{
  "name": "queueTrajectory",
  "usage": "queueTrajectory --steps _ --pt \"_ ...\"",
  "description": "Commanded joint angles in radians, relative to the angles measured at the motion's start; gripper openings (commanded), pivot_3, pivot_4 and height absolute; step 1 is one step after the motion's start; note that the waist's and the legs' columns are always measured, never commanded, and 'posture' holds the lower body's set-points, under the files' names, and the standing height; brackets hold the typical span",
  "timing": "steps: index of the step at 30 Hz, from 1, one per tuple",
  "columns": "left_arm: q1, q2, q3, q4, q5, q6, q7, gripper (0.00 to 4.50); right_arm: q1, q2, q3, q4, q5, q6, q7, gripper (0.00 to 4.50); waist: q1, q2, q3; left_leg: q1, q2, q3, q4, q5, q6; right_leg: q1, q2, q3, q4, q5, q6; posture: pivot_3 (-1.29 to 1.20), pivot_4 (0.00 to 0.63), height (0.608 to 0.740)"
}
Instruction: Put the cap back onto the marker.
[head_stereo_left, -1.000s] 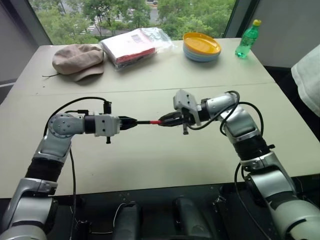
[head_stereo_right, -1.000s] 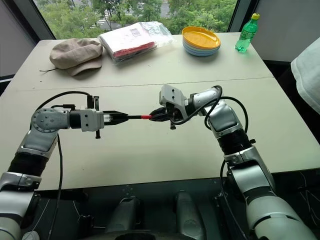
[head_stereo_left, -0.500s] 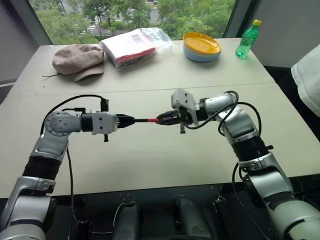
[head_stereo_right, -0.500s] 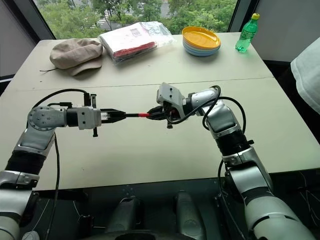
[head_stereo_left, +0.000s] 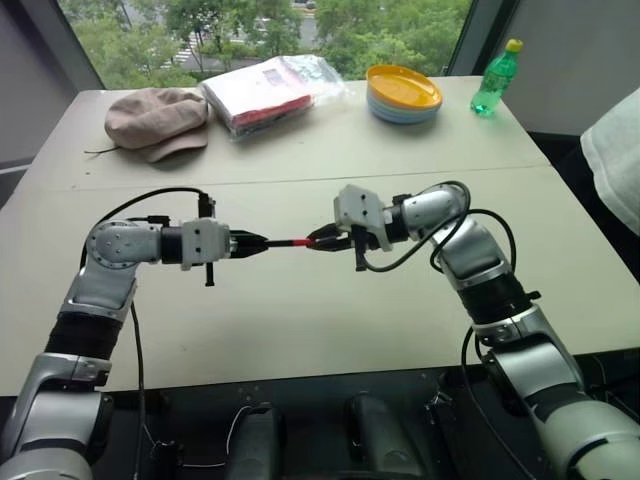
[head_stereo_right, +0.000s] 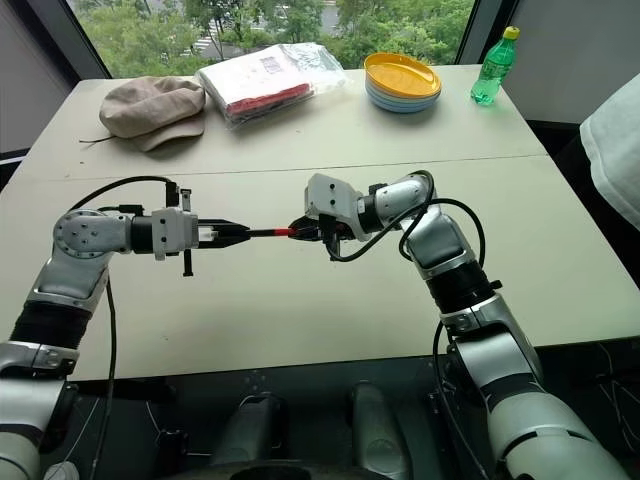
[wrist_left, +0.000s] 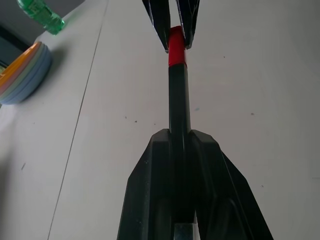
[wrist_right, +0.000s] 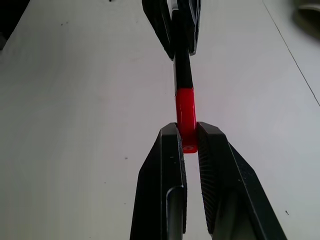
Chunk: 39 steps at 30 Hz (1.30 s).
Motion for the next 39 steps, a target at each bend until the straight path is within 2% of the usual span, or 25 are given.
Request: queueTrajectory --steps 1,23,26,32,39 --pt "-0.055 -0.027 -0.007 -0.037 -0.019 -0.016 0.010 0.00 -0.024 0.060 0.065 -0.091 0.054 -0.053 0.052 0.03 0.000 0.000 0.000 0.000 0.000 0.000 0.000 0.000 0.000 0.000 0.000 0.000 0.000 0.000 0.000 0.00 0.150 0.740" --pt "-0.017 -0.030 0.007 -0.069 -0.008 0.003 0.039 0.00 -0.027 0.087 0.051 -0.058 0.041 -0.045 0.031 0.03 0.000 0.000 0.000 0.000 0.000 0.000 0.000 0.000 0.000 0.000 0.000 0.000 0.000 0.000 0.000 0.00 0.150 0.740" --pt "-0.003 -0.025 0.011 -0.077 -0.009 0.008 0.046 0.00 -0.028 0.082 0.045 -0.050 0.039 -0.044 0.028 1.31 -0.002 0.000 0.000 0.000 0.000 0.000 0.000 0.000 0.000 0.000 0.000 0.000 0.000 0.000 0.000 0.00 0.150 0.740" --pt "0.075 0.003 0.038 -0.126 -0.006 0.047 0.091 0.00 -0.032 0.053 0.043 -0.035 0.038 -0.049 0.027 4.44 0.000 0.000 0.000 0.000 0.000 0.000 0.000 0.000 0.000 0.000 0.000 0.000 0.000 0.000 0.000 0.00 0.150 0.740" --pt "0.247 0.044 0.111 -0.262 0.002 0.184 0.219 0.00 -0.019 -0.001 -0.002 -0.047 0.077 -0.017 0.009 4.48 0.000 0.000 0.000 0.000 0.000 0.000 0.000 0.000 0.000 0.000 0.000 0.000 0.000 0.000 0.000 0.00 0.150 0.740"
